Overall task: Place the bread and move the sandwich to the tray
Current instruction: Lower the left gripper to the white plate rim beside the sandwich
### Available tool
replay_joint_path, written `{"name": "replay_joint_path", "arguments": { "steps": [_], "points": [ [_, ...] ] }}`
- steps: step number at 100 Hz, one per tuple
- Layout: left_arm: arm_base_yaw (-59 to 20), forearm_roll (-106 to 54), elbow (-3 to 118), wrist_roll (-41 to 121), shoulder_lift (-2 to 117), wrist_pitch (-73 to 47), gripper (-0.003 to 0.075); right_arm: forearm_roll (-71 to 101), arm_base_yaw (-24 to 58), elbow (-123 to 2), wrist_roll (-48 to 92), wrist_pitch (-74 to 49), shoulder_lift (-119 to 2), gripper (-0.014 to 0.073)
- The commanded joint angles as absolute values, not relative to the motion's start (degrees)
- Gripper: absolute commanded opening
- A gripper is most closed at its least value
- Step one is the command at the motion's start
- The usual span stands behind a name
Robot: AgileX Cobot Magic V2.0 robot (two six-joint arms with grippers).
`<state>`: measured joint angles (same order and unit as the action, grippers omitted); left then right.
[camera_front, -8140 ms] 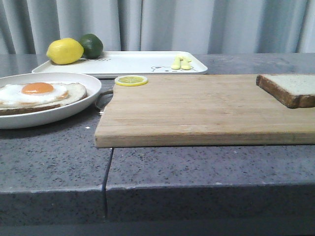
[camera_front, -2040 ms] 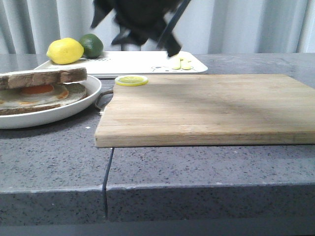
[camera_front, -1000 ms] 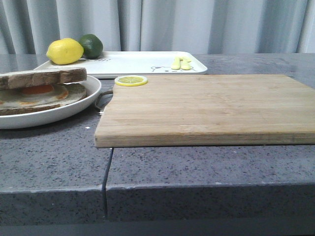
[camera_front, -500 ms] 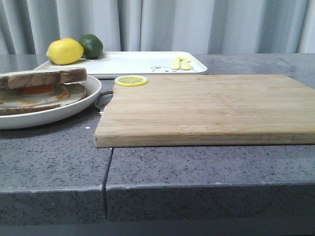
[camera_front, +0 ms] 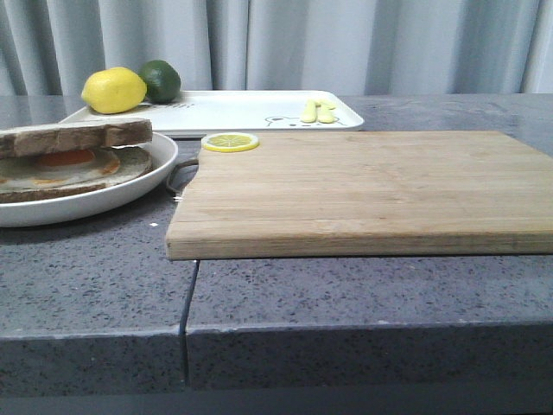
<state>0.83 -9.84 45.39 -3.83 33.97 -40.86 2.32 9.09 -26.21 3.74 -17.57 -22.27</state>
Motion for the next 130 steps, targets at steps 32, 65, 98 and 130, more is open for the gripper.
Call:
{"name": "replay_joint_path", "arguments": {
  "steps": [32, 65, 98, 130],
  "points": [
    [0.70, -10.57, 47.43, -3.89, 34.47, -36.71, 0.0385, 1.73, 8.78, -27.53, 3.85, -12.87, -22.62, 0.0314],
    [0.70, -10.57, 47.43, -3.89, 34.47, -36.71, 0.0386, 1.73, 8.78, -27.53, 3.85, -12.87, -22.62, 0.0314],
    [0.70, -10.57, 47.43, -3.89, 34.47, -36.71, 0.0385, 1.73, 8.78, -27.53, 3.85, -12.87, -22.62, 0.0314],
    [0.70, -10.45, 46.96, -3.89, 36.22, -36.33, 0.0385, 1.73, 8.78, -27.53, 3.85, -12.87, -22.62, 0.0314]
  ]
}}
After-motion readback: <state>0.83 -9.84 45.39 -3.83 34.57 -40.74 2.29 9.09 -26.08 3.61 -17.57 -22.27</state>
